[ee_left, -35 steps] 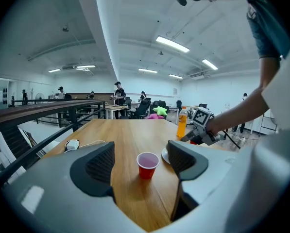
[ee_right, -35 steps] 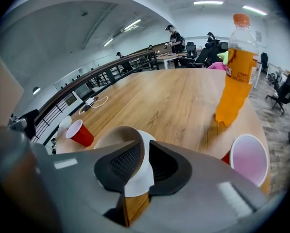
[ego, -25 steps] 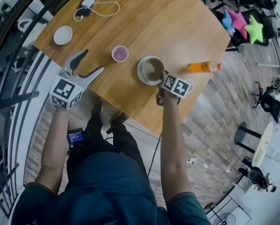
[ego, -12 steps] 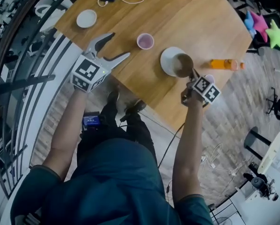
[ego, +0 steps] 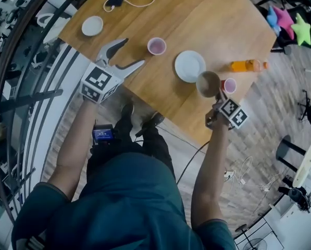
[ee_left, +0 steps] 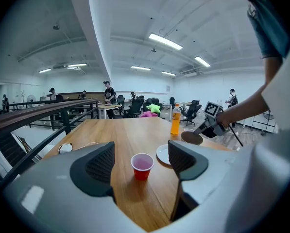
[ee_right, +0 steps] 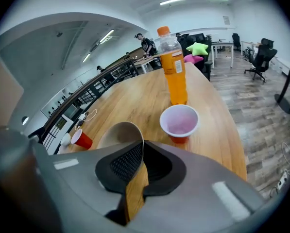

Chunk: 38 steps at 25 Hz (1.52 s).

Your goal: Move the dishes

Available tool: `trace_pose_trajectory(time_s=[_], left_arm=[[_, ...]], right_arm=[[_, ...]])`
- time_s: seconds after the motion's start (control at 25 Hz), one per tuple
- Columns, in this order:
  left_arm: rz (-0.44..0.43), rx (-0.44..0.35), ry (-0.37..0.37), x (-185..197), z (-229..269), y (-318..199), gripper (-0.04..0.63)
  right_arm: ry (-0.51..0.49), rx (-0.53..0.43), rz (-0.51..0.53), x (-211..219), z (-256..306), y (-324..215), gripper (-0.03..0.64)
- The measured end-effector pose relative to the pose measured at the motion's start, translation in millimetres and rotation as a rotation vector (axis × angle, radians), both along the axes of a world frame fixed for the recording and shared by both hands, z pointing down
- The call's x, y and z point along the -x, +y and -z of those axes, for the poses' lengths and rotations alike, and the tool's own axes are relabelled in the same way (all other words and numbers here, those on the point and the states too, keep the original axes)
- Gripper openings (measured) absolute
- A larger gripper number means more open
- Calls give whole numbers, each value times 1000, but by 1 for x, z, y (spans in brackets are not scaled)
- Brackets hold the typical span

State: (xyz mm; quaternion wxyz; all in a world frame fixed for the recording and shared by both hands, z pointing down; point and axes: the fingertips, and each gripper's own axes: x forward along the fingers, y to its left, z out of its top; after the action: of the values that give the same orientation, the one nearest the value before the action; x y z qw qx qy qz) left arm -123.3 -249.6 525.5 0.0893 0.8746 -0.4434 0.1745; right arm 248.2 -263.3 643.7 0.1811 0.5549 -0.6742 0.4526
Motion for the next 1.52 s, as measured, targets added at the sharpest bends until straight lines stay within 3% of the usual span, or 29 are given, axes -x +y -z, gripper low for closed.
trace_pose_trajectory(time_s=[0.72,1.2,1.52], left_arm=[[-86,11,-37,-22,-2,-4,344],[-114,11,-39,-30,0,-11,344],[-128,0,-38,-32,7,-10,344]], right_arm=[[23,119,-157,-77,-41,64,21],[-18,221,-181,-98,-56,102,21],[-10,190,-180,-100,-49,106,28]])
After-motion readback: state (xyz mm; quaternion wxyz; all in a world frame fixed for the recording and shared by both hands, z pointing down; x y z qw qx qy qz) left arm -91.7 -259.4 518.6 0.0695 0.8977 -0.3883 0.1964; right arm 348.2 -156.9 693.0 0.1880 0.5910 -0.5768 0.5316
